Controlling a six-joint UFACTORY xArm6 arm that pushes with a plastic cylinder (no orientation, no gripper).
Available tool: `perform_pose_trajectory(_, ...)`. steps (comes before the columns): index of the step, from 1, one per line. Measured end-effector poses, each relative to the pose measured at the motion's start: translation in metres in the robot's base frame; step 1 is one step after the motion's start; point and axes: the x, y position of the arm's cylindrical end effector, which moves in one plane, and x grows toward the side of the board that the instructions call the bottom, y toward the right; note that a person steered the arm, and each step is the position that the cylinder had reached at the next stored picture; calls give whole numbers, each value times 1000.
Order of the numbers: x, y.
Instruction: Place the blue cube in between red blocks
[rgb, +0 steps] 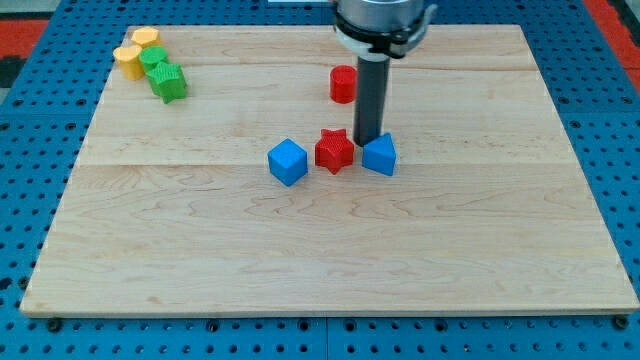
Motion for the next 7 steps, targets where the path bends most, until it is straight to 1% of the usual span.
perform_pose_trajectory(1,32,3)
perform_pose_trajectory(2,68,-32)
perform_pose_trajectory(3,99,-82)
perform_pose_trajectory(4,64,-116)
perform_pose_trajectory(5,-1,-105)
perform_pose_trajectory(6,-20,-104)
perform_pose_trajectory(7,-35,-136)
